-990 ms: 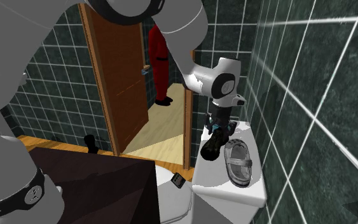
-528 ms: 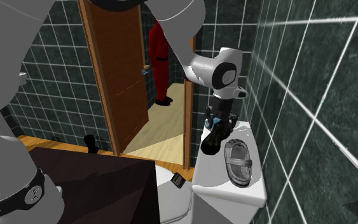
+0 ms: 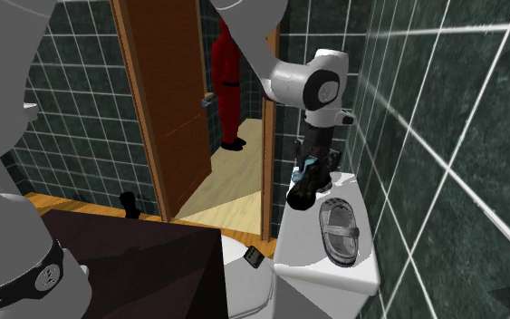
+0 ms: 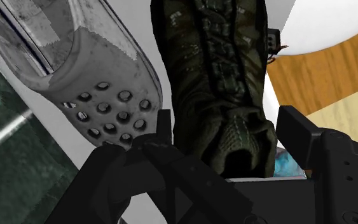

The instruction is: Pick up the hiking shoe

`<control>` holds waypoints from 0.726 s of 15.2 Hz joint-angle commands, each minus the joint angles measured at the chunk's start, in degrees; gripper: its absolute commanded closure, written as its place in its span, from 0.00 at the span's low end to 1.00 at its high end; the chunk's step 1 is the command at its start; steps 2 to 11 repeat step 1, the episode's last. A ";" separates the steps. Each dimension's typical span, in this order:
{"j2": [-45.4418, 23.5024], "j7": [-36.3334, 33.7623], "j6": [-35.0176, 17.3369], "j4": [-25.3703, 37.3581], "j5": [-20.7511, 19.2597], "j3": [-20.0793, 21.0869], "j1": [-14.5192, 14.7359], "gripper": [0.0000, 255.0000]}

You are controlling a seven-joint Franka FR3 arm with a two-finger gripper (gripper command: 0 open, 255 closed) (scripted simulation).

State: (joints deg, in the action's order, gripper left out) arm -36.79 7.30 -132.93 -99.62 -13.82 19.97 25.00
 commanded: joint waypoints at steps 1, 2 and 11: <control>0.33 0.03 0.32 0.03 0.11 0.11 -0.04 1.00; 0.33 0.03 0.32 0.03 0.11 0.11 -0.04 1.00; 0.33 0.03 0.32 0.03 0.11 0.11 -0.04 1.00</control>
